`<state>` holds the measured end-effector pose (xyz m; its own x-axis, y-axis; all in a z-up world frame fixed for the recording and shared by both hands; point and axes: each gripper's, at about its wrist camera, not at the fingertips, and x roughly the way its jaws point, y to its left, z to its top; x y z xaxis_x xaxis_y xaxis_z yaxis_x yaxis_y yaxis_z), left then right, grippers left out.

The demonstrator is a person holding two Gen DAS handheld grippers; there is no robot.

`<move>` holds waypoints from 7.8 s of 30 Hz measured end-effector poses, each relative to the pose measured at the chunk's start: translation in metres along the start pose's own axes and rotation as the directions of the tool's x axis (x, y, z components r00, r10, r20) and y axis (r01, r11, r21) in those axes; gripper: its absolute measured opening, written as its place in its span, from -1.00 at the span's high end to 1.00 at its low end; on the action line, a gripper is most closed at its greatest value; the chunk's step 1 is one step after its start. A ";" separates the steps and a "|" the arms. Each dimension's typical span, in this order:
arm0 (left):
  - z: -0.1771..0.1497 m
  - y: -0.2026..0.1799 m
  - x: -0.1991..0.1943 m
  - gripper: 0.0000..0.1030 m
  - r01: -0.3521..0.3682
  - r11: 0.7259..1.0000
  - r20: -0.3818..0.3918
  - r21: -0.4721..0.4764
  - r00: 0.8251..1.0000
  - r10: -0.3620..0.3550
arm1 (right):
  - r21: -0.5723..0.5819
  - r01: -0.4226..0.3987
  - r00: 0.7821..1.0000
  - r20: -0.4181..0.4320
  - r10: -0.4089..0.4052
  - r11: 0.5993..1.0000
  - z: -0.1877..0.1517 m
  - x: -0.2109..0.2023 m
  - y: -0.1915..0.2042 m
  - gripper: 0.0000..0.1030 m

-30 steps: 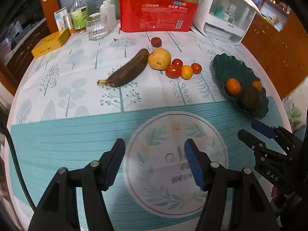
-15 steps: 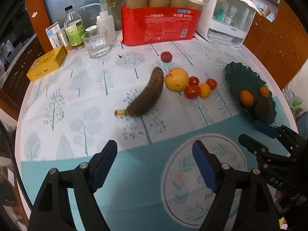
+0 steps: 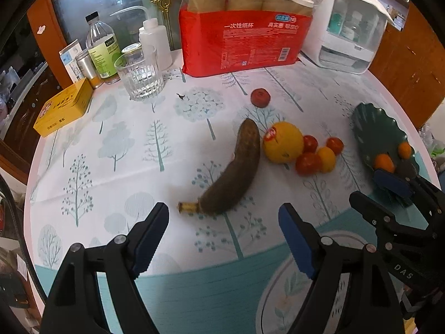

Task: Organize fruits
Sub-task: 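Move both tools back toward the remaining tomatoes and fruit, then grasp the brown banana with the left tool while the right tool grasps the small orange, then carry the banana with the left tool while the right tool carries the small orange over the green plate, then lower the banana onto the plate with the left tool while the right tool releases the orange there, then withdraw both tools from the plate toward the remaining tomatoes and yellow citrus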

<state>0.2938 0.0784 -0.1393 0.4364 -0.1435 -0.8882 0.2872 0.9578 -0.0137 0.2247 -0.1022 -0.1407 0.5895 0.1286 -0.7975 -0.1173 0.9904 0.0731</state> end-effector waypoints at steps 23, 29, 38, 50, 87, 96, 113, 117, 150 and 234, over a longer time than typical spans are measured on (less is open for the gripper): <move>0.021 0.009 0.073 -0.37 -0.003 0.998 -0.037 -0.068 0.999 0.000 | -0.110 0.031 1.000 0.004 -0.031 0.993 0.016 0.068 -0.016 0.16; 0.023 0.002 0.080 -0.13 0.033 0.997 -0.041 -0.062 0.998 -0.036 | -0.117 0.016 1.000 0.000 -0.016 0.993 0.017 0.071 -0.019 0.23; 0.025 -0.004 0.086 0.04 0.055 0.997 -0.041 -0.054 0.998 -0.057 | -0.096 -0.030 0.999 -0.014 0.028 0.995 0.017 0.072 -0.022 0.35; 0.023 -0.001 0.080 0.24 0.064 0.994 -0.022 -0.090 0.998 -0.066 | -0.045 -0.057 0.997 -0.048 0.055 0.997 0.016 0.070 -0.026 0.38; -0.021 0.016 0.013 0.85 0.244 0.916 0.097 -0.319 0.970 -0.224 | 0.042 -0.024 1.000 -0.007 0.024 0.999 -0.028 -0.016 -0.032 0.39; -0.022 0.005 0.035 0.43 0.173 0.942 0.015 -0.289 0.984 -0.176 | 0.064 -0.023 1.000 0.003 0.023 0.998 -0.037 -0.029 -0.038 0.39; -0.003 -0.025 0.073 0.19 -0.061 0.990 -0.120 -0.128 0.992 0.046 | 0.066 -0.038 0.999 -0.003 0.039 0.997 -0.044 -0.038 -0.062 0.39; -0.008 -0.028 0.075 0.21 -0.097 0.988 -0.105 -0.123 0.991 0.084 | 0.053 -0.060 0.998 -0.012 0.060 0.997 -0.044 -0.038 -0.071 0.39; 0.007 -0.138 -0.021 0.37 -0.092 0.936 0.014 -0.340 0.995 0.103 | -0.044 -0.185 0.983 0.001 0.185 0.982 -0.034 -0.064 -0.201 0.39; -0.057 -0.134 -0.066 -0.52 0.109 0.931 0.077 -0.348 0.993 -0.088 | 0.077 -0.154 0.986 -0.044 0.158 0.985 -0.083 -0.088 -0.161 -0.16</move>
<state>0.1780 -0.0266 -0.1049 0.4736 -0.2455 -0.8459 0.0181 0.9629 -0.2693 0.1255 -0.2772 -0.1318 0.5275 0.2812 -0.8017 -0.1446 0.9596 0.2414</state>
